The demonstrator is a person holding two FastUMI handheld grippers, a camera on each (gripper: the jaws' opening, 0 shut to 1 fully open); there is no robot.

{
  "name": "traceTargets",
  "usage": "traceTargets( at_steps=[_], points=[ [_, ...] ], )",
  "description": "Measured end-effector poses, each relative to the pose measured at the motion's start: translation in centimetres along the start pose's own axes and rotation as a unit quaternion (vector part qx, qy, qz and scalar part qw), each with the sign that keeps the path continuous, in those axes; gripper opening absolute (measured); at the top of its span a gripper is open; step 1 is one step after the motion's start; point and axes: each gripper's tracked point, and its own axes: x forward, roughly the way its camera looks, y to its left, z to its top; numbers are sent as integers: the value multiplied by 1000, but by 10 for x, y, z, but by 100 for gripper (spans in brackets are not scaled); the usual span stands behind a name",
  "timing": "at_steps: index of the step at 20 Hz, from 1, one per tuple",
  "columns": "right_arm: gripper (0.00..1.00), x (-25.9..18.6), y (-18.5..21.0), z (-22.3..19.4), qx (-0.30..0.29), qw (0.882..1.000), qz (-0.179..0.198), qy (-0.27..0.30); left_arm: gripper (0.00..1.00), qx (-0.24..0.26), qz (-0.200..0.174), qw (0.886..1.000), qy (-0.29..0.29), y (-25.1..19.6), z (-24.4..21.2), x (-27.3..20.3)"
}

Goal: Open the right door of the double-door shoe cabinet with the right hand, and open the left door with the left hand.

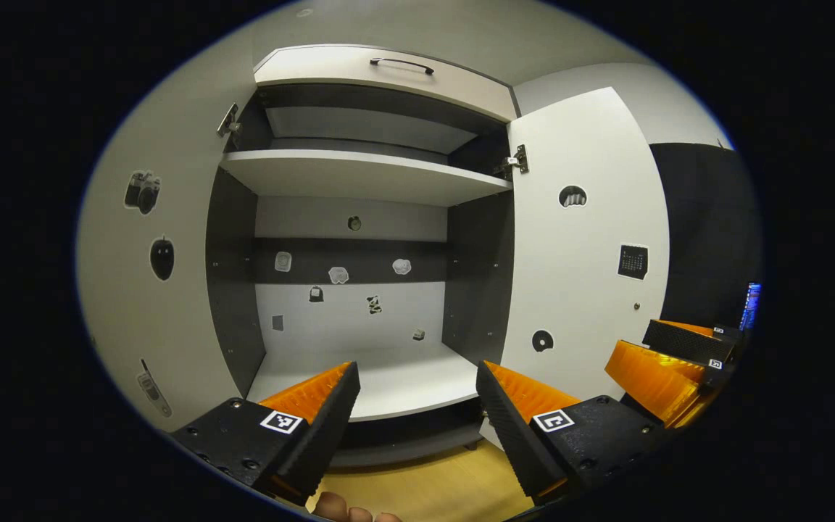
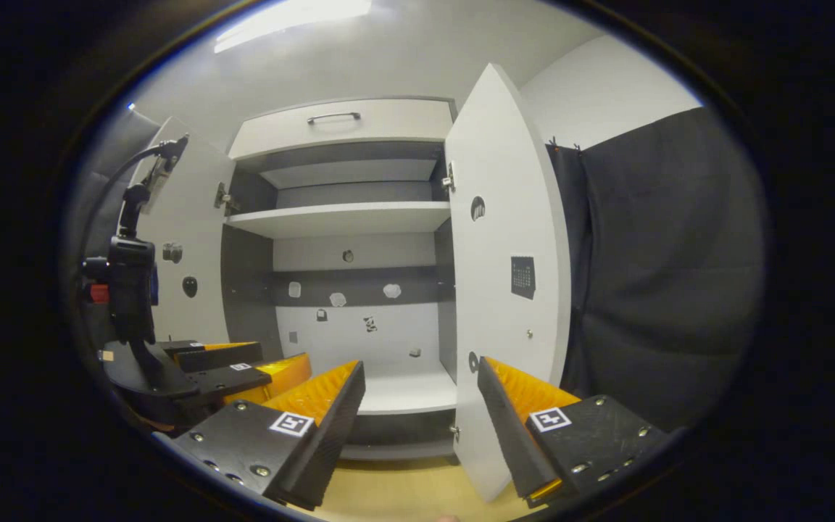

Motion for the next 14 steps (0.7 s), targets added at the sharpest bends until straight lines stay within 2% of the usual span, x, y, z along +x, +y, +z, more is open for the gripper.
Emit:
traceTargets(
  at_steps=[14],
  points=[
    [93,4,-4,-4,0,1000,5,7,100,-2,8,1000,2,0,-2,3]
  ],
)
